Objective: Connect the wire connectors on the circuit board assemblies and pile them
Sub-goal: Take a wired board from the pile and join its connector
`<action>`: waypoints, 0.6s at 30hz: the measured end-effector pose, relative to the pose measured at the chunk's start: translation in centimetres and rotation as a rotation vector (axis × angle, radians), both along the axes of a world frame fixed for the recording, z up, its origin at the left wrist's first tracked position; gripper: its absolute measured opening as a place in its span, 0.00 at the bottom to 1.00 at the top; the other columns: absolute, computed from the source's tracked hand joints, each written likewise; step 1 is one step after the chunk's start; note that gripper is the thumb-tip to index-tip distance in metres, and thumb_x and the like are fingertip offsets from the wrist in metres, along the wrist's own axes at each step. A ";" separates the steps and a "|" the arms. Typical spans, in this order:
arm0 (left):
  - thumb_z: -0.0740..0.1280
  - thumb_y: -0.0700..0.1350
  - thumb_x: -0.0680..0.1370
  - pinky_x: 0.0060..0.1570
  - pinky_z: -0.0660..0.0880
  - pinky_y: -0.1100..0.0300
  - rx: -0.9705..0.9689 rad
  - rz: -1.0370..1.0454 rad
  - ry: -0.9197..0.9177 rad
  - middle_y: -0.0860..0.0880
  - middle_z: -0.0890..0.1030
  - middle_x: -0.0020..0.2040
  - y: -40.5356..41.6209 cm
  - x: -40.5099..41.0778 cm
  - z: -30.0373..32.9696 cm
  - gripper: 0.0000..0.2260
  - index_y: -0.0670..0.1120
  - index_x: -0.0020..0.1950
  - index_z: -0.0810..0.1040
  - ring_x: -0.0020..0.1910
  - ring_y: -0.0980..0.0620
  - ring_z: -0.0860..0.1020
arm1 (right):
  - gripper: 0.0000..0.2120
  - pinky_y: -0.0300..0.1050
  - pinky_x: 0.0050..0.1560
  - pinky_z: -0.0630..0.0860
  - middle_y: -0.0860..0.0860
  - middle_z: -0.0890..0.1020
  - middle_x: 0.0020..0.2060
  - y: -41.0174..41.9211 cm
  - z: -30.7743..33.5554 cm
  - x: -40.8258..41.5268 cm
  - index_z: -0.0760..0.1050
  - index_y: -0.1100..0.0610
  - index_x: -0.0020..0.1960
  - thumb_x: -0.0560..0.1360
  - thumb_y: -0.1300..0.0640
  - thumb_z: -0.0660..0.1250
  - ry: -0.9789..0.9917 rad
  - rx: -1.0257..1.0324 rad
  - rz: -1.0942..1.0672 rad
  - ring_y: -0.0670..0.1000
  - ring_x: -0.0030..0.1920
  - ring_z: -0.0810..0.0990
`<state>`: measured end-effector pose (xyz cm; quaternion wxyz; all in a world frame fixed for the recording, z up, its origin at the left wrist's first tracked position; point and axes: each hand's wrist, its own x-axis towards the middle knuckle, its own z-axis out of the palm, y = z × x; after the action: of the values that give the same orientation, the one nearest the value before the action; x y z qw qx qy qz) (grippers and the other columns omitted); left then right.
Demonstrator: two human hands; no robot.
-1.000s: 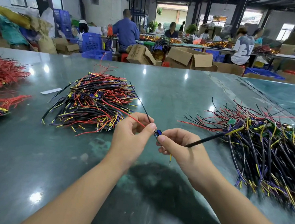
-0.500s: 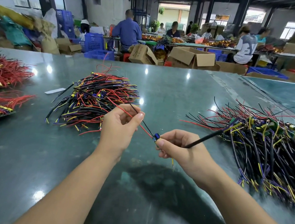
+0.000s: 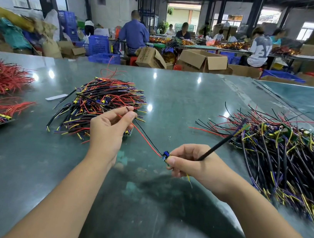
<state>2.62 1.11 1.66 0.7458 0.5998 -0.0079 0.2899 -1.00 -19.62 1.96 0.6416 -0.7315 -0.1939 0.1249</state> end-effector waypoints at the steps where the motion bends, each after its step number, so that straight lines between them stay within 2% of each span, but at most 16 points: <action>1: 0.70 0.35 0.74 0.35 0.75 0.69 -0.079 -0.025 0.008 0.55 0.83 0.36 -0.2 -0.1 0.1 0.07 0.48 0.42 0.83 0.31 0.61 0.76 | 0.02 0.37 0.35 0.75 0.54 0.81 0.34 -0.1 0.1 0.0 0.79 0.63 0.43 0.74 0.65 0.69 -0.004 0.013 -0.028 0.47 0.31 0.78; 4: 0.68 0.41 0.76 0.35 0.76 0.70 -0.399 -0.203 0.059 0.52 0.83 0.39 -0.9 -0.8 0.8 0.03 0.47 0.47 0.80 0.33 0.60 0.78 | 0.02 0.37 0.36 0.75 0.54 0.82 0.34 -0.1 0.0 0.3 0.79 0.62 0.43 0.74 0.65 0.68 -0.046 0.067 -0.121 0.47 0.31 0.78; 5: 0.68 0.45 0.74 0.36 0.77 0.69 -0.440 -0.282 0.094 0.51 0.83 0.40 -1.2 -1.1 0.9 0.04 0.47 0.48 0.79 0.33 0.59 0.78 | 0.02 0.38 0.36 0.75 0.53 0.82 0.34 0.0 -0.1 0.3 0.79 0.62 0.43 0.74 0.64 0.68 -0.054 0.090 -0.142 0.47 0.32 0.78; 6: 0.69 0.49 0.71 0.37 0.78 0.67 -0.426 -0.371 0.145 0.50 0.83 0.42 -1.7 -1.4 0.8 0.08 0.48 0.48 0.78 0.34 0.58 0.78 | 0.02 0.38 0.37 0.76 0.53 0.82 0.34 0.1 -0.1 0.4 0.79 0.61 0.43 0.74 0.64 0.68 -0.061 0.111 -0.160 0.46 0.32 0.79; 8: 0.69 0.50 0.69 0.41 0.78 0.64 -0.253 -0.532 0.276 0.49 0.83 0.46 -3.0 -2.1 0.4 0.12 0.48 0.50 0.77 0.38 0.55 0.81 | 0.02 0.38 0.38 0.76 0.53 0.82 0.35 0.2 -0.3 0.6 0.80 0.60 0.45 0.75 0.63 0.68 -0.085 0.120 -0.187 0.46 0.34 0.79; 11: 0.66 0.46 0.76 0.43 0.79 0.64 0.024 -0.622 0.379 0.48 0.85 0.43 -4.6 -2.9 -0.4 0.08 0.43 0.51 0.81 0.43 0.52 0.84 | 0.04 0.37 0.41 0.75 0.51 0.83 0.37 0.2 -0.5 0.6 0.79 0.56 0.49 0.74 0.59 0.70 -0.166 0.017 -0.241 0.45 0.37 0.79; 14: 0.62 0.42 0.80 0.39 0.78 0.66 -0.005 -0.514 0.355 0.45 0.85 0.39 -4.6 -2.7 -0.3 0.09 0.41 0.47 0.81 0.39 0.52 0.84 | 0.19 0.41 0.42 0.75 0.50 0.81 0.42 0.3 -0.9 1.1 0.72 0.50 0.58 0.70 0.50 0.73 -0.198 -0.139 -0.452 0.47 0.39 0.79; 15: 0.62 0.41 0.80 0.37 0.78 0.66 -0.030 -0.485 0.344 0.44 0.85 0.38 -4.5 -2.6 -0.1 0.09 0.40 0.46 0.80 0.38 0.52 0.84 | 0.19 0.40 0.40 0.74 0.50 0.80 0.41 0.4 -0.8 1.2 0.72 0.50 0.57 0.70 0.50 0.73 -0.187 -0.124 -0.507 0.47 0.38 0.78; 18: 0.60 0.40 0.81 0.36 0.78 0.66 -0.115 -0.472 0.328 0.45 0.84 0.35 -4.4 -2.5 0.1 0.09 0.40 0.46 0.79 0.36 0.52 0.84 | 0.06 0.36 0.30 0.72 0.52 0.78 0.32 0.4 -0.4 1.2 0.75 0.58 0.45 0.72 0.59 0.72 -0.092 0.142 -0.471 0.47 0.29 0.75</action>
<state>0.10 -3.32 1.74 0.8166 0.5771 -0.0102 0.0077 0.21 -19.19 1.60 0.6932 -0.7146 -0.0552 -0.0756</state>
